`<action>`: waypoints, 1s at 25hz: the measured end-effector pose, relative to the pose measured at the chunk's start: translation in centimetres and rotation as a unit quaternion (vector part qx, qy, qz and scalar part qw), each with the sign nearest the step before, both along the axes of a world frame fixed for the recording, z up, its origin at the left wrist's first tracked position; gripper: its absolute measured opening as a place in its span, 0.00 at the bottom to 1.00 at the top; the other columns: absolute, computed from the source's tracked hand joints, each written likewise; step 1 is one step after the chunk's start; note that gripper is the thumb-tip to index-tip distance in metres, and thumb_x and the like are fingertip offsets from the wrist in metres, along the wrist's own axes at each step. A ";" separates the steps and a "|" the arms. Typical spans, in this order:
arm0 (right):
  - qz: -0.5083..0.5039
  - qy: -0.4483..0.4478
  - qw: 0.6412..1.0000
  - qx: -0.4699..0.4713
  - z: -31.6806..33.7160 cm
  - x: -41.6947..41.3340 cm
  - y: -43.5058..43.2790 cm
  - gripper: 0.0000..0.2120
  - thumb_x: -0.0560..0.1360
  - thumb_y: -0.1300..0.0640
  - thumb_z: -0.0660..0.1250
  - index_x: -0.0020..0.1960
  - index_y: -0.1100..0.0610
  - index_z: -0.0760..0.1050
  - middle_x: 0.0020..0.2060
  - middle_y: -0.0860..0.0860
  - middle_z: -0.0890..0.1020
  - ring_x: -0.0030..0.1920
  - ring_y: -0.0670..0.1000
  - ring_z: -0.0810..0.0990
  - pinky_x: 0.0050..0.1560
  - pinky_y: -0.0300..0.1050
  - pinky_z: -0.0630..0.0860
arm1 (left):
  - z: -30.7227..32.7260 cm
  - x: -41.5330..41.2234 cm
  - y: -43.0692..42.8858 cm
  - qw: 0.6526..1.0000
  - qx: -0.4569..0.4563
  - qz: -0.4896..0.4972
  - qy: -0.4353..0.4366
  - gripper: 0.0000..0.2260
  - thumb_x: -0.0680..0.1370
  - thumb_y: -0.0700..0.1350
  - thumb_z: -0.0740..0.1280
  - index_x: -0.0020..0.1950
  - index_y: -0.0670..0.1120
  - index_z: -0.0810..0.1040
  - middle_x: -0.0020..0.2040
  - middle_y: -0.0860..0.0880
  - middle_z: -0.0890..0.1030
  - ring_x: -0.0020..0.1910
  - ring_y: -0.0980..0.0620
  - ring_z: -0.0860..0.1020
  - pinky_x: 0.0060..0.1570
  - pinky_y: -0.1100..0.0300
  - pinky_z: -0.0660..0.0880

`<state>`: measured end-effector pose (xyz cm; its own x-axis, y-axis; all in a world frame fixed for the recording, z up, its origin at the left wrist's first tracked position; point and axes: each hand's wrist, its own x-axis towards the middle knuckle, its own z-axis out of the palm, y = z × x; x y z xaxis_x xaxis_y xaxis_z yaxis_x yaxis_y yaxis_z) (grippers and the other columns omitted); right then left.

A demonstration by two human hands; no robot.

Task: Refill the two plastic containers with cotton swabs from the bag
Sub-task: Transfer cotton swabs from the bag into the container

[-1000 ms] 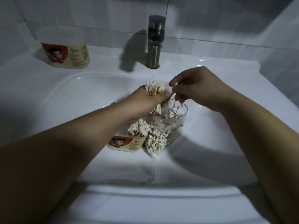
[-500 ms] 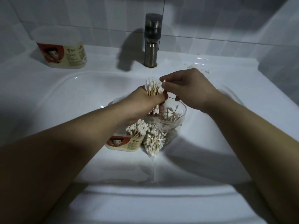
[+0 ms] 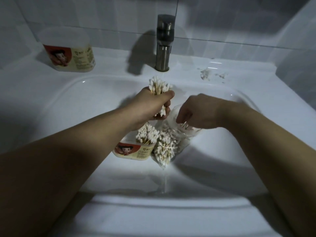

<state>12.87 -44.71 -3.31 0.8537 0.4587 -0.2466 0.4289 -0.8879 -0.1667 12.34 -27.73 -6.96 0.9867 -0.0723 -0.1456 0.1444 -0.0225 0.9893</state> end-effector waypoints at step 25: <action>0.044 -0.017 0.996 -0.076 -1.3 -0.5 1.8 0.13 0.77 0.61 0.61 0.34 0.53 0.71 0.32 0.50 0.77 0.33 0.49 0.75 0.31 0.40 0.69 | -0.4 -0.3 -0.2 0.999 0.003 -0.052 0.001 0.11 0.82 0.46 0.69 0.41 0.44 0.81 0.37 0.46 0.81 0.40 0.49 0.81 0.50 0.48 0.84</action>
<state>12.36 -42.96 -4.62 0.8214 0.4912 -0.2899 0.5088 -0.8607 -0.0166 12.03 -27.93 -7.41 0.9736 -0.1741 -0.1477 0.1423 -0.0433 0.9889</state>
